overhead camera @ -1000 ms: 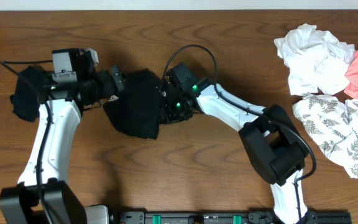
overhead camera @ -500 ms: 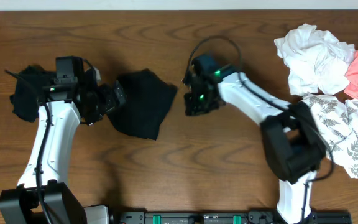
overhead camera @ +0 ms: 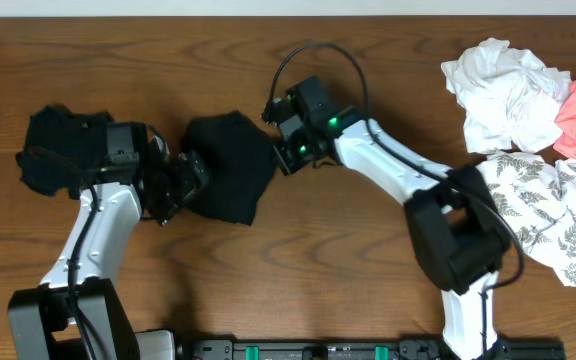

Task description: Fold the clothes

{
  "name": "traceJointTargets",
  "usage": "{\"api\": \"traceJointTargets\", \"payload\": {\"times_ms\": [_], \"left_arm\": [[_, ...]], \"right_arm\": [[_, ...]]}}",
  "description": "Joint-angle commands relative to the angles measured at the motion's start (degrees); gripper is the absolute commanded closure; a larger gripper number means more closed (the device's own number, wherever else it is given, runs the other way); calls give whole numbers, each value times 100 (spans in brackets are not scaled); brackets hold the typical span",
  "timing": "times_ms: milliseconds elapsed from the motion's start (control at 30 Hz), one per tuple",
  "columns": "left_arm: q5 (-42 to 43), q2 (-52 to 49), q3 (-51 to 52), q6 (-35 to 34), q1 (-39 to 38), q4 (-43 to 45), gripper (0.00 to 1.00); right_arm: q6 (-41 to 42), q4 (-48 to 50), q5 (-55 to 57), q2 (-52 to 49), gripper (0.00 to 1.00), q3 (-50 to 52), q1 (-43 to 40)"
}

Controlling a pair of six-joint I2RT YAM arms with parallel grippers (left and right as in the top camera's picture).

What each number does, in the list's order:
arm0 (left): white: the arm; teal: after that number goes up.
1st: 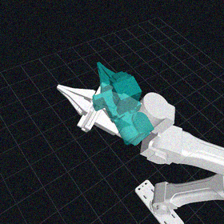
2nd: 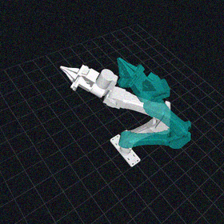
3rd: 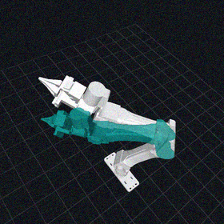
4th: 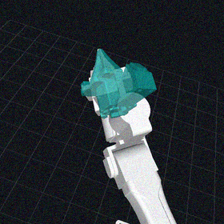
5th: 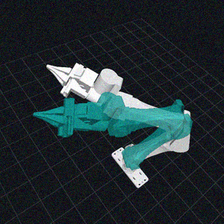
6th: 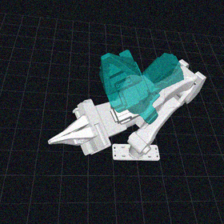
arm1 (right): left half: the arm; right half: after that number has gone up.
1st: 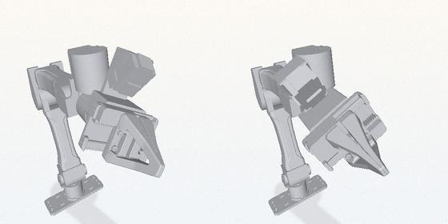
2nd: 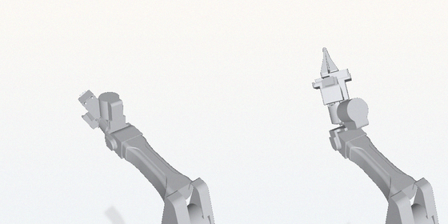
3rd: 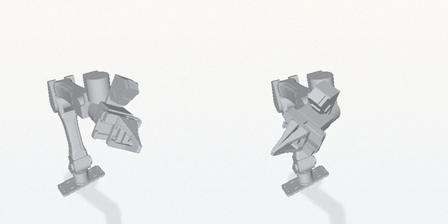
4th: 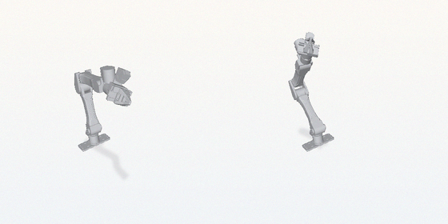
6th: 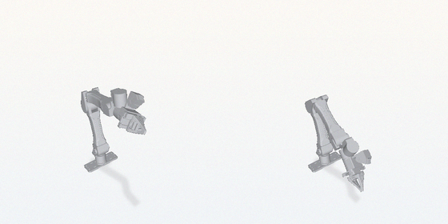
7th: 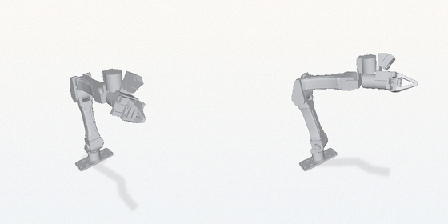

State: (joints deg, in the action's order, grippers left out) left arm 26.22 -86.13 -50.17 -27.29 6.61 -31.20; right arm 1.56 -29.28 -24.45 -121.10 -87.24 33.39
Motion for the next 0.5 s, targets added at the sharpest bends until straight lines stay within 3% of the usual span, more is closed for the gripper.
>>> {"api": "traceJointTargets", "payload": {"times_ms": [0,167,467], "left_arm": [[321,-4,264,-90,22,323,2],[339,-4,481,-90,22,651,2],[291,-4,710,-94,22,778,2]], "right_arm": [[-140,306,-280,-234,94,-15,103],[-26,459,-35,-409,89,-15,190],[144,660,177,-988,95,-15,184]]}}
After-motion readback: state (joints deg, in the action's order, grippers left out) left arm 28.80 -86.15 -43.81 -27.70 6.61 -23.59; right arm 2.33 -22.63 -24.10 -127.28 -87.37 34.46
